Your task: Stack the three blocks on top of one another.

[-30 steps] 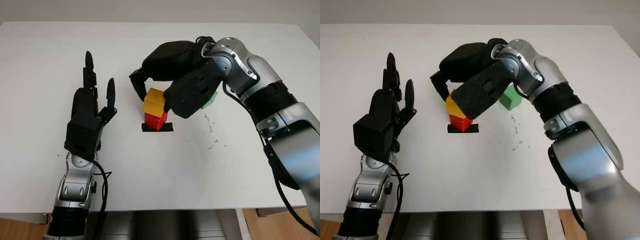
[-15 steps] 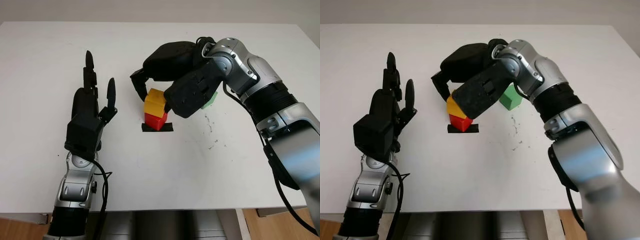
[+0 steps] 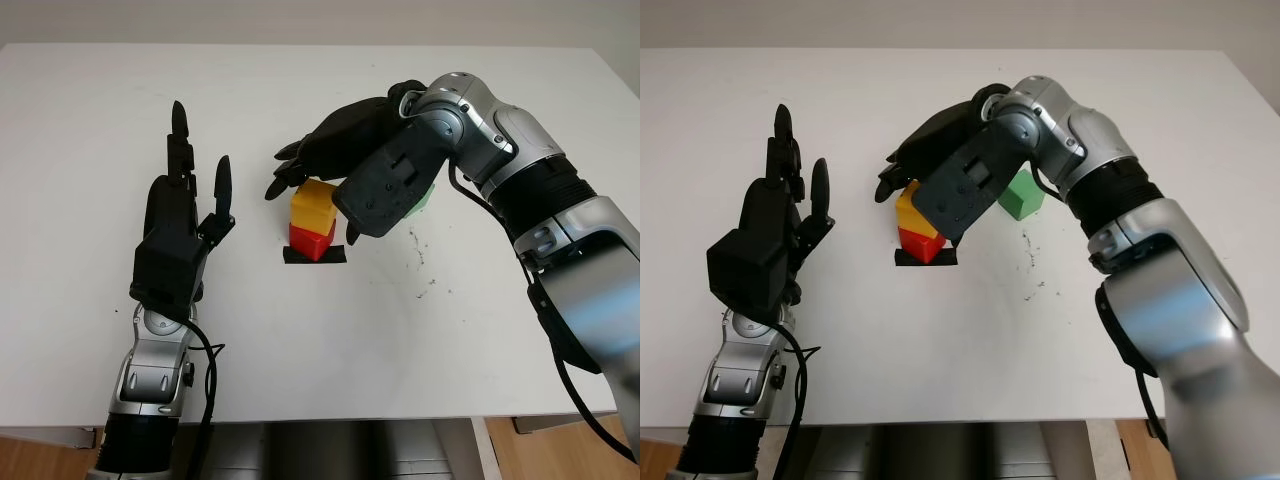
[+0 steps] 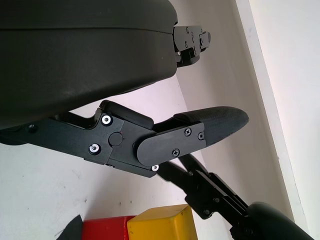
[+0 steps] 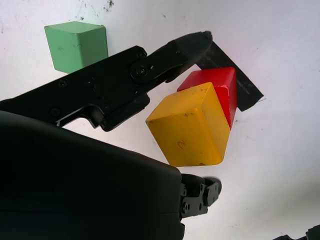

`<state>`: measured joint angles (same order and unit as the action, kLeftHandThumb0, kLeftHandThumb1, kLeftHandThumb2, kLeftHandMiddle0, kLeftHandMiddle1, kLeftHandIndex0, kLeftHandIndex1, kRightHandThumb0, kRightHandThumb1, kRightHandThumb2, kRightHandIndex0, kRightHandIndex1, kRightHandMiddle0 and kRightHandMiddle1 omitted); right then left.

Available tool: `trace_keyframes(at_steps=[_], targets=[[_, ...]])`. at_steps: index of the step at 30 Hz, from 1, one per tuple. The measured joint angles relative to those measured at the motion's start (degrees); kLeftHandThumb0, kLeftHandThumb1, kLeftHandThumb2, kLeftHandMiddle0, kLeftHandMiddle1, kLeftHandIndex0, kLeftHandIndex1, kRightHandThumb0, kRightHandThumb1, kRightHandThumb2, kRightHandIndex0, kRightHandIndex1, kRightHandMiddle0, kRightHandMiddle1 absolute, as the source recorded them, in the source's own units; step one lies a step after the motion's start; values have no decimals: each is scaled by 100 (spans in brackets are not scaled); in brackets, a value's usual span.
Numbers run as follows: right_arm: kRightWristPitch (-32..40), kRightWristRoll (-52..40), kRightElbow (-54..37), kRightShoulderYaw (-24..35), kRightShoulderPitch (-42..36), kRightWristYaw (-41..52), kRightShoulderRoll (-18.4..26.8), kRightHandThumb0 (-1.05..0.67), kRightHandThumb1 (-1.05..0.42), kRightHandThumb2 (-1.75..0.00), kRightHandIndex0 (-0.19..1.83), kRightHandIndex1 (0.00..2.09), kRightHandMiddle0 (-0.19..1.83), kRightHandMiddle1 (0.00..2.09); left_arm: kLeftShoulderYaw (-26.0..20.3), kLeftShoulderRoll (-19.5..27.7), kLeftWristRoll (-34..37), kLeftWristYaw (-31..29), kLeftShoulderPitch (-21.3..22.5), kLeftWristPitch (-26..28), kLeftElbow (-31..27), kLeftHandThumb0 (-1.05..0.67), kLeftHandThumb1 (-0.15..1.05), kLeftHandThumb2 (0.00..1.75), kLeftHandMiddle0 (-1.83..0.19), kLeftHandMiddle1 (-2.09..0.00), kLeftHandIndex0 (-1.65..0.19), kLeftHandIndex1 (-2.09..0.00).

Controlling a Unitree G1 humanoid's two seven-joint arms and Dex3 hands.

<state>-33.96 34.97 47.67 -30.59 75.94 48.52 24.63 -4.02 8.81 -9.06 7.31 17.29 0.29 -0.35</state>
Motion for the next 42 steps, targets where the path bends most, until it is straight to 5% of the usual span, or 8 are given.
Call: trace_keyframes(at_steps=[7, 10, 15, 21, 28, 42], targets=[[170, -593, -39, 385, 13, 314, 170, -85, -84, -6, -19, 0, -19, 0, 0, 1, -14, -2, 0, 1, 0, -67, 105, 69, 14, -5, 13, -5], [315, -1125, -83, 770, 38, 479, 296, -76, -84, -6, -17, 1, -14, 3, -1, 1, -6, -2, 0, 0, 0, -68, 105, 69, 13, -6, 13, -5], [299, -1424, 7, 1334, 291, -54, 637, -73, -86, -6, 16, 17, 19, 19, -6, 23, -7, -4, -1, -3, 0, -70, 105, 69, 13, -6, 12, -6], [404, -1459, 725, 1687, 532, -870, 1008, -73, -89, -6, 27, 23, 29, 34, -24, 107, -56, -6, -19, 30, -2, -73, 105, 70, 11, -6, 11, -6], [361, -875, 1346, 1525, 563, -1514, 1334, -67, -88, -5, 28, 24, 22, 50, -113, 136, -8, -11, -37, 62, -9, -73, 105, 68, 10, -6, 10, -7], [157, 524, 1649, 536, 498, -2455, 1469, -58, -87, -5, 21, 19, 14, 48, -174, 145, -244, 110, -102, 328, -160, -80, 105, 67, 3, -6, 5, -7]])
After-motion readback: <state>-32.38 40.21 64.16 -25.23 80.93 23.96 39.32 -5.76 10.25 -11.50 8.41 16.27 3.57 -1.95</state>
